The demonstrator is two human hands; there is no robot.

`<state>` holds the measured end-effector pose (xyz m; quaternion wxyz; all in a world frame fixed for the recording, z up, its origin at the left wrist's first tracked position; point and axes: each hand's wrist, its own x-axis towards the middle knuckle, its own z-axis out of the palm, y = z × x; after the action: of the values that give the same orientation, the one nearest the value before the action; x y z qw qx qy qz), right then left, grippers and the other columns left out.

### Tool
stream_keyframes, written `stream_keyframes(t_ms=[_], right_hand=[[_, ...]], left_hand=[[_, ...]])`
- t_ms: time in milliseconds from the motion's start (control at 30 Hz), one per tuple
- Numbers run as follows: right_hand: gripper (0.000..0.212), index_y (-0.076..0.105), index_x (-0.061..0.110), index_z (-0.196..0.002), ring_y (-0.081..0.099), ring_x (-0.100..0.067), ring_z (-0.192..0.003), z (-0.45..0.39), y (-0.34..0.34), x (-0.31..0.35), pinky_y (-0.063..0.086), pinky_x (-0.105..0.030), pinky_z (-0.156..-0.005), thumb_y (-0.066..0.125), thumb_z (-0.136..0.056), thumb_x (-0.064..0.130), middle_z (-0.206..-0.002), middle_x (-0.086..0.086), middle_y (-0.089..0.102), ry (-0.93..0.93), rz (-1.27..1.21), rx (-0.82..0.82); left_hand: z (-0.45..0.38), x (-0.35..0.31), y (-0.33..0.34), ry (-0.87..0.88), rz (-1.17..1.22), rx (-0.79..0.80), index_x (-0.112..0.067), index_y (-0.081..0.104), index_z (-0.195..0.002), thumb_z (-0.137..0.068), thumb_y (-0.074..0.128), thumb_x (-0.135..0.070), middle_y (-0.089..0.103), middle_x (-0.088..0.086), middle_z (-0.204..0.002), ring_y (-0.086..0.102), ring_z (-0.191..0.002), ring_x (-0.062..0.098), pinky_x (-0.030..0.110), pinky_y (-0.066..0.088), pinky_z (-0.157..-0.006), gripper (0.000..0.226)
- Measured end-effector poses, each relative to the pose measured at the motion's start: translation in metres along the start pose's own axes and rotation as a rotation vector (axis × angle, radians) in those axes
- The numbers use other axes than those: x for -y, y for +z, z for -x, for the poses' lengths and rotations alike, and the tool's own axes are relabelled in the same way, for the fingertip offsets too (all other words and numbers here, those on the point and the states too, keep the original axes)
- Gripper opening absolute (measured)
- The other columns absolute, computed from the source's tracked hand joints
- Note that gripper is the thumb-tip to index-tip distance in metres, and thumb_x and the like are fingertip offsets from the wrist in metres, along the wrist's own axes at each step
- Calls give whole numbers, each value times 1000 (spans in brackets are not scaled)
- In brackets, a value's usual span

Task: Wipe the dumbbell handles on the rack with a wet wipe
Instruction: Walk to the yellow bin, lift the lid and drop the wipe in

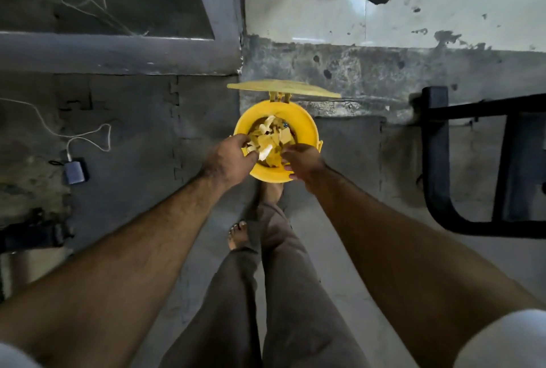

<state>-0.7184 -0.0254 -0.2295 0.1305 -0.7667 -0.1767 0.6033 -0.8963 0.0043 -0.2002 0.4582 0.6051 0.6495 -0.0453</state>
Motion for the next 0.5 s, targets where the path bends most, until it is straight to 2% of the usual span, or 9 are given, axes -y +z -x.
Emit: stream_keyframes(t_ms=[133,200,333,433,500], right_hand=[[14,66,13,-106,61,-13,-65,73,-9,-4,46,-21,-52,67,-92,16,-95,-11,67,-84,-5,31],[10,67,12,-100,58,-13,-61,115,-16,-9,42,-15,-42,66,-91,10,-92,-12,67,-123,-53,5],[7,67,14,-89,57,-16,-63,197,-34,-24,42,-16,-43,68,-89,7,-90,-12,67,-202,-131,-26],[6,70,16,-94,60,-16,-69,248,-56,-44,44,-21,-52,70,-90,14,-88,-9,70,-252,-75,-47],[7,71,18,-91,61,-12,-64,275,-80,-60,43,-20,-51,68,-90,12,-84,-7,71,-291,-91,-95]], left_hand=[[52,-8,-21,22,61,-27,-13,61,-129,-78,57,-49,65,10,-126,60,-116,30,42,51,-95,62],[83,-15,-27,28,88,-68,-16,61,-129,-82,62,-46,66,7,-124,62,-114,27,40,52,-94,56],[147,-39,-31,62,95,-109,-18,59,-131,-89,66,-38,65,6,-125,61,-114,26,37,51,-94,47],[190,-69,-26,139,111,-94,-16,57,-132,-89,66,-36,65,8,-124,60,-114,28,38,49,-96,49],[216,-92,-19,202,104,-93,-16,57,-132,-90,67,-32,65,8,-123,60,-114,27,37,49,-96,46]])
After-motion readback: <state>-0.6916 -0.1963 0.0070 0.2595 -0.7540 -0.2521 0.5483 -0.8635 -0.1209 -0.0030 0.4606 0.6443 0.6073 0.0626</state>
